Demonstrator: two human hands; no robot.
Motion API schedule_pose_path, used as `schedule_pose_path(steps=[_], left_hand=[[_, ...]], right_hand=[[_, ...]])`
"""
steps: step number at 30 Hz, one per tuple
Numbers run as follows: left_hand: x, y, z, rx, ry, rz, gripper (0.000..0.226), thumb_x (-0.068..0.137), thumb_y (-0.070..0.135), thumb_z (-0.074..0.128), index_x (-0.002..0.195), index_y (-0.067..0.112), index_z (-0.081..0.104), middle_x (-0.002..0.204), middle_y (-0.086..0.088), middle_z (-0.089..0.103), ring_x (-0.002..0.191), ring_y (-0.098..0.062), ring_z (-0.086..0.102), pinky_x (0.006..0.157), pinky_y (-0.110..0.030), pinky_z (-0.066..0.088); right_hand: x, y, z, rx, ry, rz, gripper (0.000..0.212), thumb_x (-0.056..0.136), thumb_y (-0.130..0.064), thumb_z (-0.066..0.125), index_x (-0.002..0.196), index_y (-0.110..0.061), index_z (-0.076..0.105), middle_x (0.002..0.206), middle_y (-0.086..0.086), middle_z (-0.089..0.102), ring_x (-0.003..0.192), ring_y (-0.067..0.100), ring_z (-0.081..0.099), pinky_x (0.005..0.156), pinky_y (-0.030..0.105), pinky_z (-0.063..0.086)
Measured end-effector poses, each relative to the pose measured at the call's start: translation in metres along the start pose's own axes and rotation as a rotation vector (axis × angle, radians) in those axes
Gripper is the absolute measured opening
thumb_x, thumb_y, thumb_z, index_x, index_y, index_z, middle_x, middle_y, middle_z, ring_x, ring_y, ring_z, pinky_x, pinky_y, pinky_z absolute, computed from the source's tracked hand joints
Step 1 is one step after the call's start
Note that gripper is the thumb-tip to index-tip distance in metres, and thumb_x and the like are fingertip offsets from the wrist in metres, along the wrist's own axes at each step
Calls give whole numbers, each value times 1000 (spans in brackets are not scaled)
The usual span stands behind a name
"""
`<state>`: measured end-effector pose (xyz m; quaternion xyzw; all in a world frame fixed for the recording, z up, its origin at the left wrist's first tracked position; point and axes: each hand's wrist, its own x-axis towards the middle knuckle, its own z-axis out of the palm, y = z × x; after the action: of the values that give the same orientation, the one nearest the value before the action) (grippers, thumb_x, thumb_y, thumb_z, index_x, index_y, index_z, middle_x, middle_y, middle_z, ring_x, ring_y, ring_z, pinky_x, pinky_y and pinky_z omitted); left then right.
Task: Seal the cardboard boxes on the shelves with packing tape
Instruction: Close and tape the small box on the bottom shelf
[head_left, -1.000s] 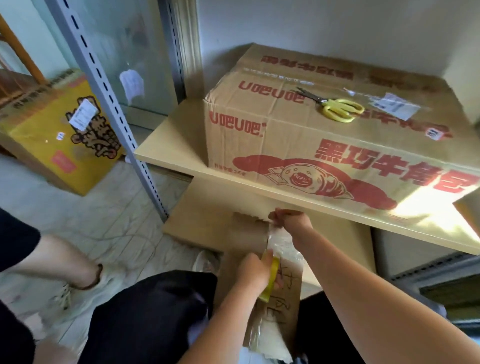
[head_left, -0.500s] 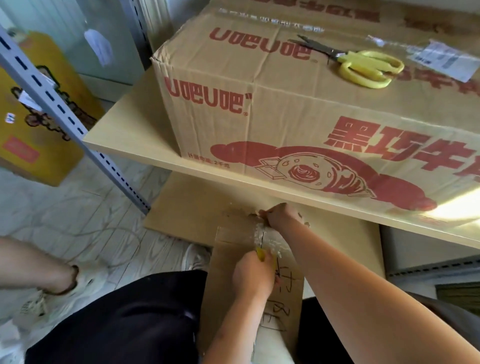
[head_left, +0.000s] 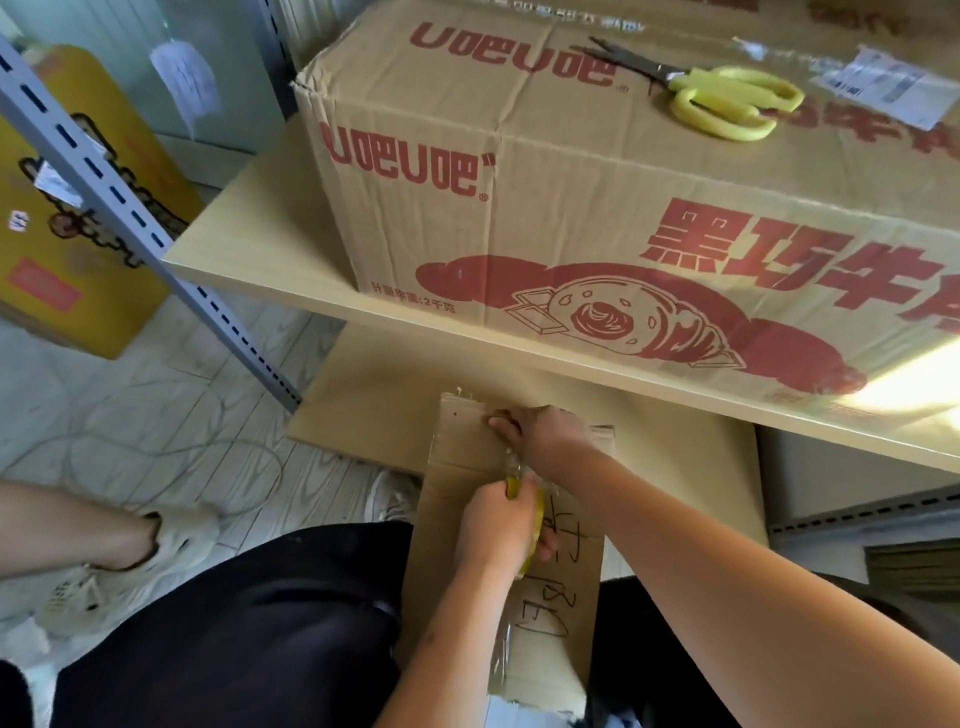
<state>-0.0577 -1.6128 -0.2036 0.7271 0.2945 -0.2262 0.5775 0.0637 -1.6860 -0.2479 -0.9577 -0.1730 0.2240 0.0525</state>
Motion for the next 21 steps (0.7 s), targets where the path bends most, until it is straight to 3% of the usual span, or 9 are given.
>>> schedule_pose_path(steps=[2, 5, 8, 11, 14, 16, 18, 21], left_hand=[[-5, -4, 2, -51, -12, 23, 40, 105, 41, 38, 92, 13, 63, 60, -5, 70, 50, -17, 63, 51, -23, 48], [-22, -20, -1, -187, -60, -80, 31, 103, 27, 43, 88, 9, 63, 58, -6, 68, 47, -15, 61, 53, -24, 46], [-46, -40, -8, -178, -112, -204, 47, 105, 41, 38, 79, 9, 60, 51, -4, 63, 39, -11, 55, 43, -16, 42], [-58, -49, -16, -151, -78, -213, 54, 105, 47, 33, 80, 8, 60, 52, -3, 64, 40, -9, 55, 42, -16, 43], [-69, -54, -18, -56, -37, -162, 59, 106, 46, 30, 84, 3, 63, 45, 2, 61, 39, -6, 55, 43, -17, 44], [-75, -61, -16, 31, -1, -133, 56, 105, 46, 32, 84, 6, 64, 48, 3, 64, 46, -9, 60, 55, -24, 51], [-80, -67, -16, 131, 36, -143, 47, 103, 49, 33, 91, 14, 63, 56, 4, 70, 58, -15, 68, 67, -35, 56], [-83, -71, -22, 202, 63, -204, 43, 102, 52, 32, 92, 23, 62, 62, 6, 73, 72, -18, 72, 69, -36, 56]], right_hand=[[5, 3, 9, -68, 15, 5, 57, 99, -64, 15, 121, -24, 50, 103, 7, 67, 94, 27, 64, 70, 35, 45], [13, 3, 7, -121, 31, 13, 55, 101, -60, 14, 121, -23, 48, 99, 7, 67, 90, 27, 65, 67, 37, 47], [21, 1, 1, -74, 31, 48, 61, 99, -62, 10, 119, -20, 50, 95, 10, 67, 86, 28, 64, 67, 37, 47], [31, 2, 2, -56, 73, 60, 62, 99, -62, 11, 120, -19, 52, 98, 14, 66, 92, 31, 61, 70, 38, 46], [42, 3, 3, -63, 49, 94, 61, 101, -58, 10, 123, -19, 52, 106, 17, 67, 103, 32, 62, 93, 44, 45], [49, 2, 4, -84, 54, 110, 61, 101, -56, 9, 121, -19, 54, 105, 17, 68, 106, 31, 63, 114, 48, 29], [55, 0, 4, -83, 67, 131, 61, 102, -55, 10, 117, -20, 57, 94, 14, 67, 106, 30, 63, 120, 51, 16], [57, -3, 1, -105, 59, 143, 53, 105, -46, 14, 117, -19, 58, 90, 12, 66, 107, 31, 62, 121, 53, 11]])
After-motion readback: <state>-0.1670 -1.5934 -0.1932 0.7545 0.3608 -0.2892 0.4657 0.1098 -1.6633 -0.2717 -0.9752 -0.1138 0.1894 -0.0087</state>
